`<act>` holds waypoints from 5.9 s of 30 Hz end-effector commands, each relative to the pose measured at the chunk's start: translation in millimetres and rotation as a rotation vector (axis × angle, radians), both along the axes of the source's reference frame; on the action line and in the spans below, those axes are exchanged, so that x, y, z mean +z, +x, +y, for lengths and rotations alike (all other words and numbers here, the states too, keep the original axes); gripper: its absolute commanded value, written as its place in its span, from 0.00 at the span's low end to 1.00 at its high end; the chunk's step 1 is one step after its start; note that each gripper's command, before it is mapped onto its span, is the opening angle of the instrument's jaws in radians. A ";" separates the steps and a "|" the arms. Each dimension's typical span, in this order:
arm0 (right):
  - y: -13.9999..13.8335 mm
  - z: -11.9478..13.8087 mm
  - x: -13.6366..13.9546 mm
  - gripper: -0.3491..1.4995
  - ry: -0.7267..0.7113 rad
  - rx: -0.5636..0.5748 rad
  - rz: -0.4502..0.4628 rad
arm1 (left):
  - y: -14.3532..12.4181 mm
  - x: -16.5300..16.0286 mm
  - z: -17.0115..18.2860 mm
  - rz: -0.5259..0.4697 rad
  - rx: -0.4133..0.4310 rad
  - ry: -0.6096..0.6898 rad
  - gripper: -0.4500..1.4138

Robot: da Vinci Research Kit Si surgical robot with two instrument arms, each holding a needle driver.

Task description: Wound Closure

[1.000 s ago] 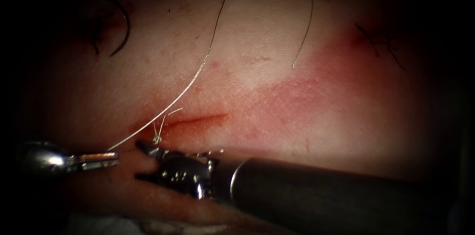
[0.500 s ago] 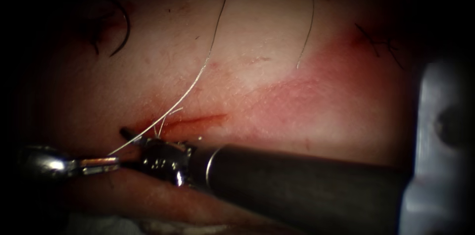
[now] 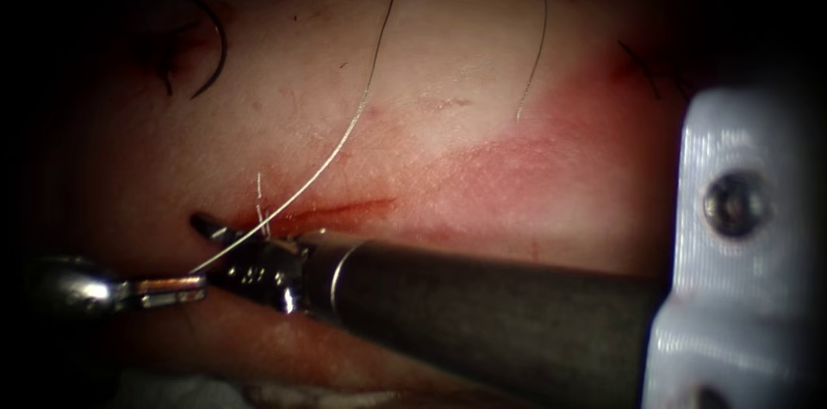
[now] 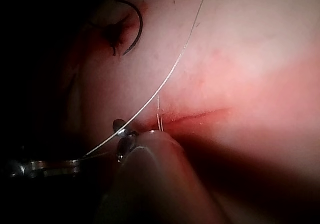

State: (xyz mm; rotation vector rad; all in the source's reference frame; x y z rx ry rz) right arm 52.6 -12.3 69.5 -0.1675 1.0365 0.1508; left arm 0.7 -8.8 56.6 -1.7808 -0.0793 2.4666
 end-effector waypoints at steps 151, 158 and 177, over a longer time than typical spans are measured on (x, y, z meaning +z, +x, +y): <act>-20.4 -6.7 -7.2 0.97 0.054 0.061 -0.042 | 1.7 17.9 15.5 0.791 -0.309 0.518 0.00; -20.6 -4.1 -10.8 0.94 0.151 0.138 0.008 | -1.1 13.8 11.0 0.793 -0.273 0.431 0.05; -14.0 1.2 -13.6 0.85 0.337 0.582 -0.114 | -5.8 8.6 2.9 0.723 -0.346 0.260 0.11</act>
